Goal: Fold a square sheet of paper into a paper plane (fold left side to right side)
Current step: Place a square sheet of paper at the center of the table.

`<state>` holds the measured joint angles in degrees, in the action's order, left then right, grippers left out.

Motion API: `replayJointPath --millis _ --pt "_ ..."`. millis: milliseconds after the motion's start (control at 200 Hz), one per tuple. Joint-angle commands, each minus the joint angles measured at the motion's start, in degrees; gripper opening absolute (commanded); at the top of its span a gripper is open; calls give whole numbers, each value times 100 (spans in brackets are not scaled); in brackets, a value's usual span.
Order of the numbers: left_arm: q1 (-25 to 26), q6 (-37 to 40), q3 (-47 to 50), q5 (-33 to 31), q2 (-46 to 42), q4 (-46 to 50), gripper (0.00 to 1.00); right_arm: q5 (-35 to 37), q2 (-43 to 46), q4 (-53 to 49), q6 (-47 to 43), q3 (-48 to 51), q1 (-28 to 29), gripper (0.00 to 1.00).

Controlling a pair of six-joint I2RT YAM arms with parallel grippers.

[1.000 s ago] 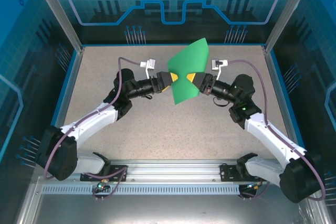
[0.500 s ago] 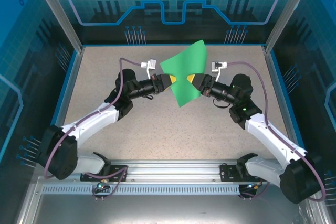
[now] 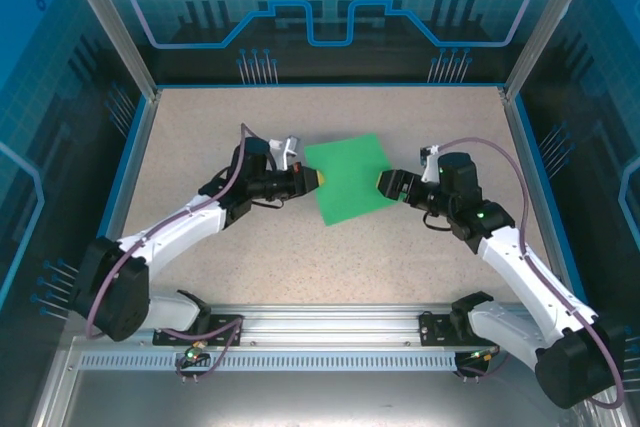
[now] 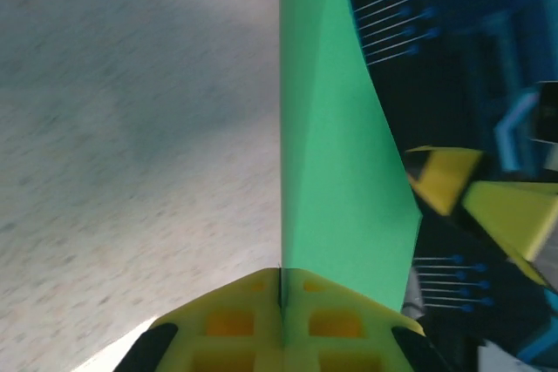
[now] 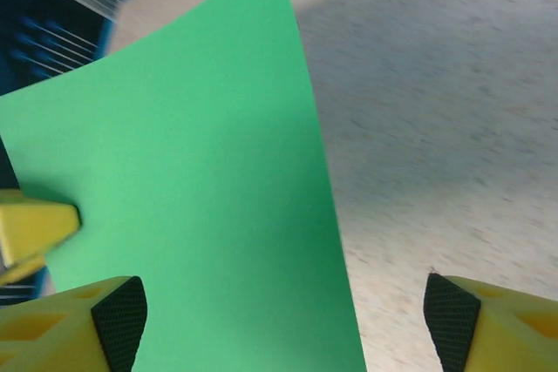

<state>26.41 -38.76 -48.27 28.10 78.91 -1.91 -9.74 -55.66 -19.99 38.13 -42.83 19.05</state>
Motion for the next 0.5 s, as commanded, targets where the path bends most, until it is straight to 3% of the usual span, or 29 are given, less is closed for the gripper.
replayJointPath --millis 0,60,320,495 --pt "-73 861 -11 -10 402 1080 0 323 -117 -743 -701 -161 -68 87" --pt "-118 1081 -48 -16 662 1228 0 68 -275 -596 -674 -122 -59 83" --pt "-510 1581 -318 -24 1189 1670 0 -696 -1550 320 -337 -115 298 41" --pt "-550 1602 -446 135 1287 1716 0 -938 -2705 913 -63 -306 678 27"
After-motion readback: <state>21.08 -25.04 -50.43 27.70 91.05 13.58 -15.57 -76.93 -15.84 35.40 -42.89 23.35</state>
